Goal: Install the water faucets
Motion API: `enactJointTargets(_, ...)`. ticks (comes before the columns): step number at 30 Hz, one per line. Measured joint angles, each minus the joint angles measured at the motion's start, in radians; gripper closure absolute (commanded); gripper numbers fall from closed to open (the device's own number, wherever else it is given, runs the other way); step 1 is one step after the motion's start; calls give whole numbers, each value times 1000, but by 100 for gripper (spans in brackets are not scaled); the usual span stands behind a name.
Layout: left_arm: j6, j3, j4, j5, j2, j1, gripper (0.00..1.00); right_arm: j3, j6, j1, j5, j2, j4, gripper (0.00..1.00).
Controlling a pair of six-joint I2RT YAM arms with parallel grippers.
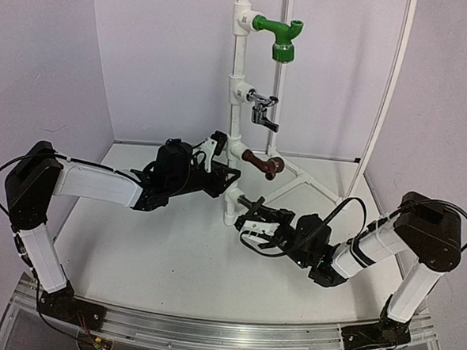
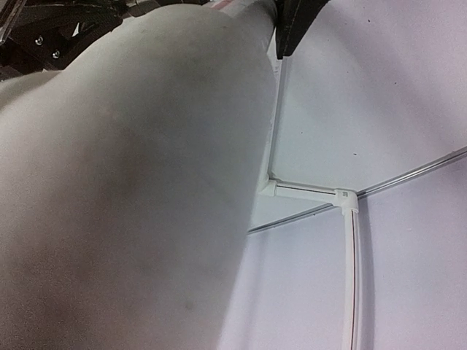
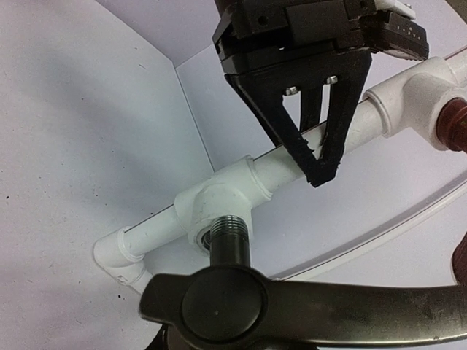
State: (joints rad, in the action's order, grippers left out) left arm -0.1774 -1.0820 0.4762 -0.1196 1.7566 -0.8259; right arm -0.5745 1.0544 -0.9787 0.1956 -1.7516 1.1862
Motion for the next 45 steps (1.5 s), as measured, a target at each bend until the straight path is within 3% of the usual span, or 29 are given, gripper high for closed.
enactJointTargets(35,-15,20,47,36,5,-12,100,-21,-90,23,4,-46,5,100)
enactJointTargets(45,-21,22,53,74,7,-25,100,-24,-245,21,9,-46,2,100)
